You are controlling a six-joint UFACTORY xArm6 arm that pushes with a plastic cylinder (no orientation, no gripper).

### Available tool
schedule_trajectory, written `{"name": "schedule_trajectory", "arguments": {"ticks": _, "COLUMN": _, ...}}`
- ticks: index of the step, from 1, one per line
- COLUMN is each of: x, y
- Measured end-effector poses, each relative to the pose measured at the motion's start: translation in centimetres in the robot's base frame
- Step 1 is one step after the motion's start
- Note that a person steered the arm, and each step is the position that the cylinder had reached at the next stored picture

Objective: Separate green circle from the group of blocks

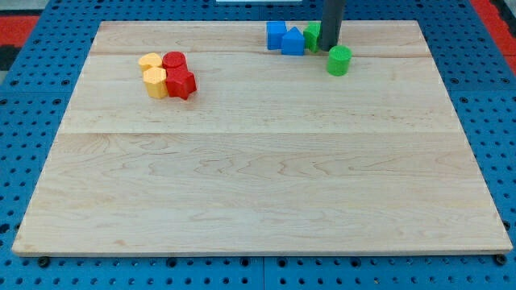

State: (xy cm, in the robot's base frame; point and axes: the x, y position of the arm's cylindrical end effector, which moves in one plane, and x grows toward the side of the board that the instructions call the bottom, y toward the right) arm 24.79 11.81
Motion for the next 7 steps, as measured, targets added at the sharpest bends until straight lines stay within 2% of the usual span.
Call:
{"name": "schedule_trajectory", "arguments": {"ticks": 2, "x": -4.8, "y": 2.0}}
{"name": "schedule_trajectory", "arguments": {"ticks": 5, "x": -5.6, "y": -1.4}}
{"name": "schedule_trajectory", "arguments": {"ticks": 6, "x": -3.4, "y": -3.0}}
{"name": "schedule_trajectory", "arguments": {"ticks": 7, "x": -5.5, "y": -3.4}}
